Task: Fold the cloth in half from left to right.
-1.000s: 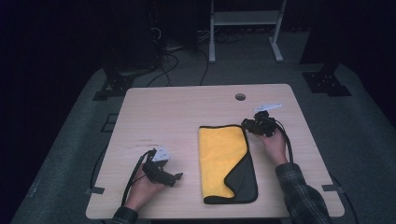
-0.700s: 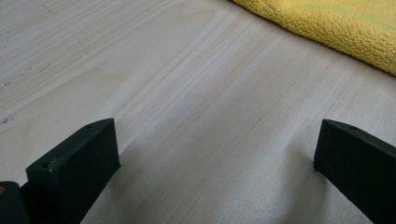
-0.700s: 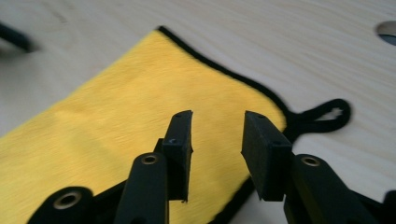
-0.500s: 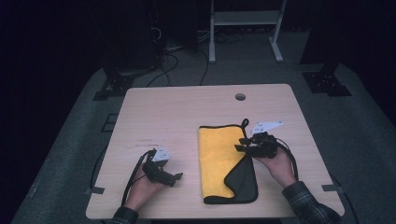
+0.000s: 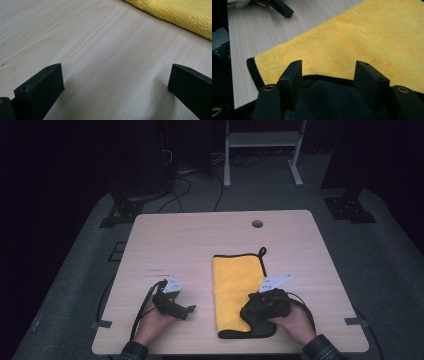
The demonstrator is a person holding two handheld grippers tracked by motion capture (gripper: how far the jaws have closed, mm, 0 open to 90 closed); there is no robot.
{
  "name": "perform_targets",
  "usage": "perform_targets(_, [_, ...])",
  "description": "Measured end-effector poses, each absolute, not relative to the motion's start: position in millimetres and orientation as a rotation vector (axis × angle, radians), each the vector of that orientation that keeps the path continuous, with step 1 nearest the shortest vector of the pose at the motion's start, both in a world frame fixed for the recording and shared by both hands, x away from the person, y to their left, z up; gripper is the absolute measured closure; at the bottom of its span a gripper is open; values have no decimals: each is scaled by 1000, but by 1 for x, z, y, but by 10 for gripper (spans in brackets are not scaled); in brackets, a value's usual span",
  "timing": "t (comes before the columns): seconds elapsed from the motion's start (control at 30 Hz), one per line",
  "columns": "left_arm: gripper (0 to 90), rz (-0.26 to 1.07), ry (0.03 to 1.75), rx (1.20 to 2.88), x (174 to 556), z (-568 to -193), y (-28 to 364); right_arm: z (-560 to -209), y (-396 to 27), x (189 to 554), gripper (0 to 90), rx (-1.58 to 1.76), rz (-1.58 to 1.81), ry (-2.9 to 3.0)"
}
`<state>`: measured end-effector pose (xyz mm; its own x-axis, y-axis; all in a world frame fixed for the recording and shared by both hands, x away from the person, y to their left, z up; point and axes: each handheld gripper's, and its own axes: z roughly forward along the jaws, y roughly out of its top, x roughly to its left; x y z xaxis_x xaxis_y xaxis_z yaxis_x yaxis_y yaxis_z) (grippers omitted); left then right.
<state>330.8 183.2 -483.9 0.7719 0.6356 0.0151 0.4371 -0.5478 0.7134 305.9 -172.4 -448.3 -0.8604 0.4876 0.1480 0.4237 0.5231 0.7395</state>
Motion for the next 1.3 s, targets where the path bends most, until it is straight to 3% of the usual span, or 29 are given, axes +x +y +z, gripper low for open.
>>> perform_targets(0.23, [0,353,794,2240,331,-484,183,-456,-146,305,354,732,1201,2717])
perform_targets(0.33, [0,353,795,2239,331,-484,183,-463,-137,305,447,695,1094,2747])
perform_targets(0.47, [0,353,795,2239,331,-484,183,-464,-138,304,500,686,1066,2760])
perform_targets(1.3, [0,356,798,2237,330,-484,183,-457,-219,262,525,864,1021,2676])
